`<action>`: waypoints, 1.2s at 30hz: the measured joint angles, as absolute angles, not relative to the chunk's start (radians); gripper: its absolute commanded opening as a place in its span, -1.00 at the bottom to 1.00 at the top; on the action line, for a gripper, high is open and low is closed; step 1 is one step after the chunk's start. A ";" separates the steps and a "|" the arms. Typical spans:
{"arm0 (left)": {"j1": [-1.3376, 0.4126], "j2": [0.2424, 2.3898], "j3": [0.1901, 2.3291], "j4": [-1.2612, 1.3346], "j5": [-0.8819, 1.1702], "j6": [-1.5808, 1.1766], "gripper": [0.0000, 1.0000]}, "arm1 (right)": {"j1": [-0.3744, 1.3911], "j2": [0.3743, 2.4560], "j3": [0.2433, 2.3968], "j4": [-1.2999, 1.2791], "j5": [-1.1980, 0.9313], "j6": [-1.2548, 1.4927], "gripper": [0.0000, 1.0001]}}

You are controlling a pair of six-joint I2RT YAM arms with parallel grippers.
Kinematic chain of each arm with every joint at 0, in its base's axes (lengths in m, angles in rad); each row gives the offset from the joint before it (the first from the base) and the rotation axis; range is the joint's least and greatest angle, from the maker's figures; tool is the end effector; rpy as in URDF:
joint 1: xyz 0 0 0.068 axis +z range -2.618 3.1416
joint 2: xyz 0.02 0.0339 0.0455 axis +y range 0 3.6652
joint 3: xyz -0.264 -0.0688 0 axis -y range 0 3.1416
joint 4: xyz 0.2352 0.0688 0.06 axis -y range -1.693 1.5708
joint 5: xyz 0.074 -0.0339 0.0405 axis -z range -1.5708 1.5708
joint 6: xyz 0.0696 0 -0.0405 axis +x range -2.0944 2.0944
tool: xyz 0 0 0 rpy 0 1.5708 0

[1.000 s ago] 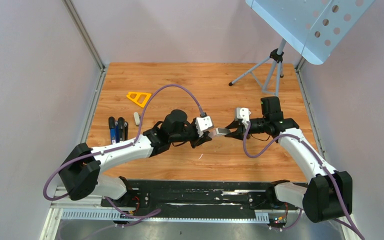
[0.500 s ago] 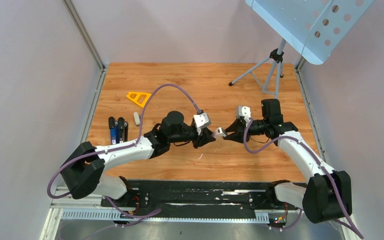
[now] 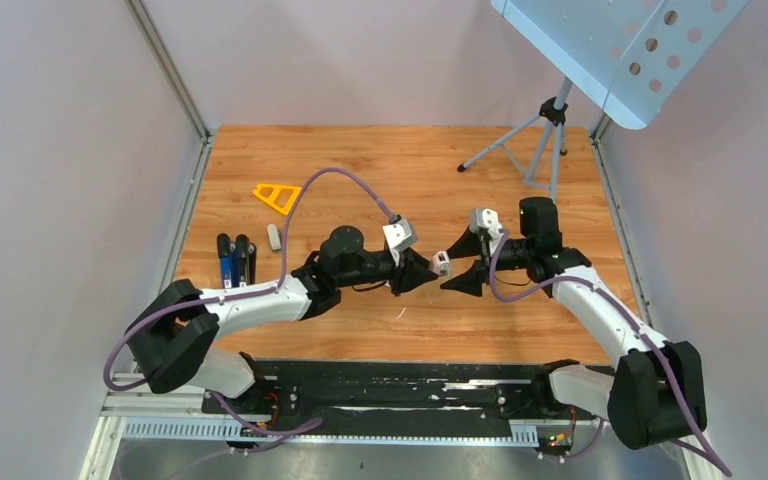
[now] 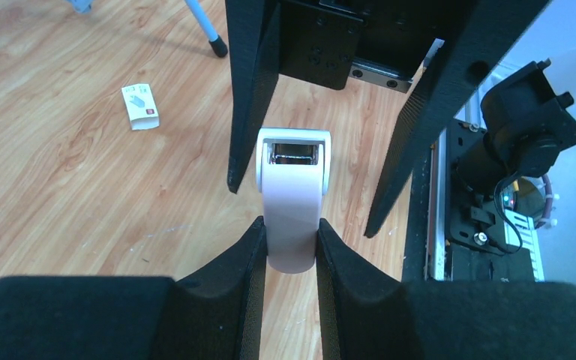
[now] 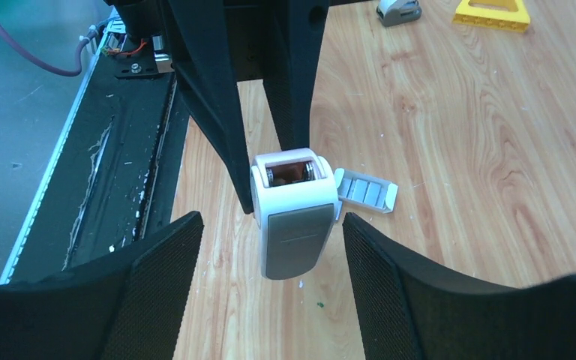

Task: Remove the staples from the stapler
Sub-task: Unload the staple at the center of the board, then place the stapler at the center of the board.

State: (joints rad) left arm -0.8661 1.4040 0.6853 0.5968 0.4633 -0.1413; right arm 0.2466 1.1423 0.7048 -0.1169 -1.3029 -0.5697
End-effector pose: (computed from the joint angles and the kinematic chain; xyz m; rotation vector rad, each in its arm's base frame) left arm 0.1888 -0.2700 0.2476 0.9767 1.5298 -1.1260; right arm 0.2041 0.1206 0.2597 -1.3411 1.2772 1.1301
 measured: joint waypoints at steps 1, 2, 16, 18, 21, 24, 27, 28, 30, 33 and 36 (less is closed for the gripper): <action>-0.865 1.404 0.680 0.603 0.459 -0.147 -1.00 | 0.247 1.140 0.703 -0.107 -1.308 -0.563 0.58; -0.862 1.404 0.672 0.614 0.456 -0.158 -1.00 | 0.248 1.139 0.701 -0.102 -1.309 -0.556 0.60; -0.652 1.291 0.572 0.503 0.253 -0.391 -1.00 | 0.245 1.122 0.623 0.041 -1.262 -0.414 0.68; -0.608 1.283 0.597 0.400 0.188 -0.430 -1.00 | 0.242 1.117 0.607 0.061 -1.246 -0.397 0.68; -0.530 1.283 0.641 0.237 0.109 -0.476 -1.00 | 0.240 1.111 0.590 0.083 -1.228 -0.376 0.68; -0.462 1.296 0.704 0.060 0.018 -0.516 -1.00 | 0.240 1.110 0.583 0.104 -1.215 -0.358 0.70; -0.421 1.336 0.793 -0.093 -0.069 -0.535 -1.00 | 0.240 1.110 0.577 0.124 -1.201 -0.344 0.71; -0.409 1.360 0.834 -0.147 -0.101 -0.538 -1.00 | 0.240 1.110 0.575 0.133 -1.197 -0.337 0.72; -0.390 1.419 0.925 -0.240 -0.152 -0.539 -1.00 | 0.240 1.110 0.569 0.147 -1.187 -0.329 0.72; -0.360 1.531 1.068 -0.353 -0.199 -0.538 -1.00 | 0.239 1.109 0.558 0.167 -1.173 -0.316 0.72; -0.326 1.658 1.203 -0.444 -0.213 -0.531 -1.00 | 0.239 1.107 0.554 0.174 -1.163 -0.308 0.72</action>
